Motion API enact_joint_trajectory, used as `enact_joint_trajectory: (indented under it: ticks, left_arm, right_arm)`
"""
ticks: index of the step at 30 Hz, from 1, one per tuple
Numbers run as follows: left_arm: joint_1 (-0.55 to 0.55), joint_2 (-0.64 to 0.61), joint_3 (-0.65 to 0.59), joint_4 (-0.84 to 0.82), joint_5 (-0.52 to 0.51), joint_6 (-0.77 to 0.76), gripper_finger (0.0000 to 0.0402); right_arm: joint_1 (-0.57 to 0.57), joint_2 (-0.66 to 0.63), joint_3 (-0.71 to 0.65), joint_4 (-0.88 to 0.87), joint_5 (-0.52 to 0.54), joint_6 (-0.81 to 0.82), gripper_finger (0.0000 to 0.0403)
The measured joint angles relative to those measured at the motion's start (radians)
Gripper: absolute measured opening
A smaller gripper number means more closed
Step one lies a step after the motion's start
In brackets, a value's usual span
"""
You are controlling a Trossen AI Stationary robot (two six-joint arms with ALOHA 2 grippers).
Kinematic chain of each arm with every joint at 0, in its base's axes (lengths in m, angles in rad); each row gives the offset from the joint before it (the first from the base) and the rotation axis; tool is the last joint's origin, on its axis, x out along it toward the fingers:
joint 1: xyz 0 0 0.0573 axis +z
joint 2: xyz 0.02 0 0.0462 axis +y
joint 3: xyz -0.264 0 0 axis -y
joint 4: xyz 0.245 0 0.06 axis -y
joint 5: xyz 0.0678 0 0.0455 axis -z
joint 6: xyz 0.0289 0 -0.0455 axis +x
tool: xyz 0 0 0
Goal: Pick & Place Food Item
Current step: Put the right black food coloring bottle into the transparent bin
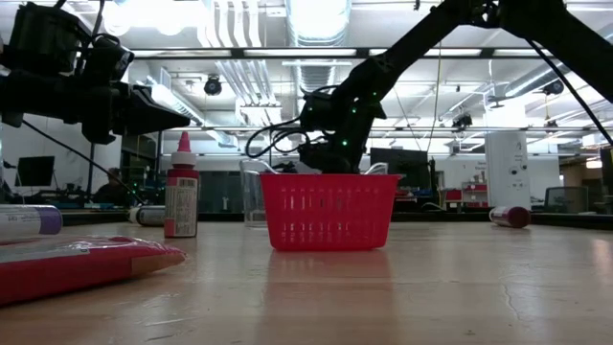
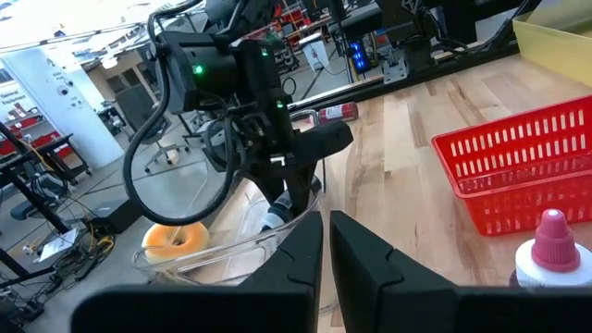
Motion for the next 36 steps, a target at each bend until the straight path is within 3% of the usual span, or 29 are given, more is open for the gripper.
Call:
enact_joint_trajectory:
  ticks: [24,36]
  left_arm:
    - [0.0,0.0,0.0,0.0,0.0,0.0,0.0028]
    - [0.0,0.0,0.0,0.0,0.0,0.0,0.0028]
  right_arm:
    - [-0.004,0.0,0.0,0.05,0.0,0.049,0.0202]
    - [-0.004,-0.002,0.0,0.049,0.0,0.052,0.0208]
